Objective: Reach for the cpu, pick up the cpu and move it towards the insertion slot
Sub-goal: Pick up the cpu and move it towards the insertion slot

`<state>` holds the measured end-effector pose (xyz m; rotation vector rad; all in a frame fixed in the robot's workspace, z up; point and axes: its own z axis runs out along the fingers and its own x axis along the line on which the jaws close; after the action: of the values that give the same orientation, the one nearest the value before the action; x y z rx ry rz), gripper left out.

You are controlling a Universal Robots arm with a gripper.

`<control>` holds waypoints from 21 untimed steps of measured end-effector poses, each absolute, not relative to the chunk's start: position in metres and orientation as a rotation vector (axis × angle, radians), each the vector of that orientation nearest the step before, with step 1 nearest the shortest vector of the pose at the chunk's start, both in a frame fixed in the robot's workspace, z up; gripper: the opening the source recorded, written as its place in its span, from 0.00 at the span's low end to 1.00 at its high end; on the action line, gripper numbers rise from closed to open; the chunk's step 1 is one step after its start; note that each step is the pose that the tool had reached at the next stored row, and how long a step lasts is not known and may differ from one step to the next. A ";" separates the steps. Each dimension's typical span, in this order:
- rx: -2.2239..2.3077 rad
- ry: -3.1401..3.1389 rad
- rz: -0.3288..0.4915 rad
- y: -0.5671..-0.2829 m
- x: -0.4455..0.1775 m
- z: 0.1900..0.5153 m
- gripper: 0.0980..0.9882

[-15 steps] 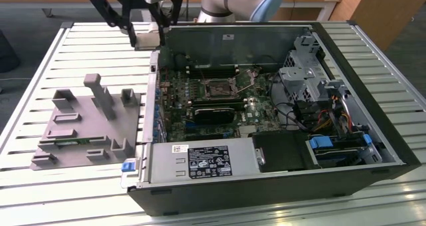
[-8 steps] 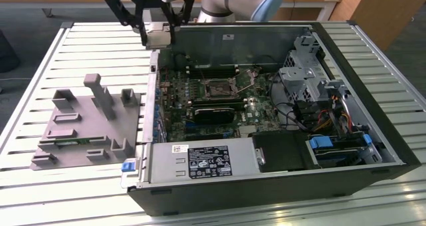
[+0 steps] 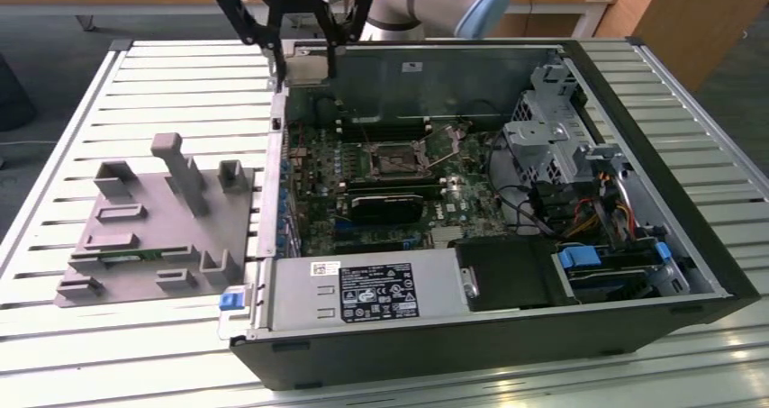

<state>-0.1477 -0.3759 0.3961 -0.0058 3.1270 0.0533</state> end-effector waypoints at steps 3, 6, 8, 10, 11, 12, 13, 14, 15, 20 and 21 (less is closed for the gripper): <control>-0.006 3.127 0.053 -0.373 -0.140 0.395 0.50; -0.006 3.127 0.053 -0.370 -0.133 0.395 0.50; -0.006 3.126 0.053 -0.368 -0.128 0.394 0.50; -0.006 3.126 0.053 -0.364 -0.122 0.393 0.50; -0.006 3.126 0.053 -0.363 -0.120 0.393 0.50; -0.006 3.126 0.053 -0.361 -0.117 0.393 0.50; -0.006 3.126 0.053 -0.360 -0.114 0.392 0.50; -0.006 3.126 0.053 -0.359 -0.110 0.392 0.50; -0.006 3.126 0.053 -0.358 -0.107 0.392 0.50; -0.006 3.126 0.053 -0.355 -0.090 0.390 0.50; -0.006 3.126 0.053 -0.355 -0.076 0.390 0.50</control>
<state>-0.0761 -0.3550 0.3898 -0.0056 3.1265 0.0532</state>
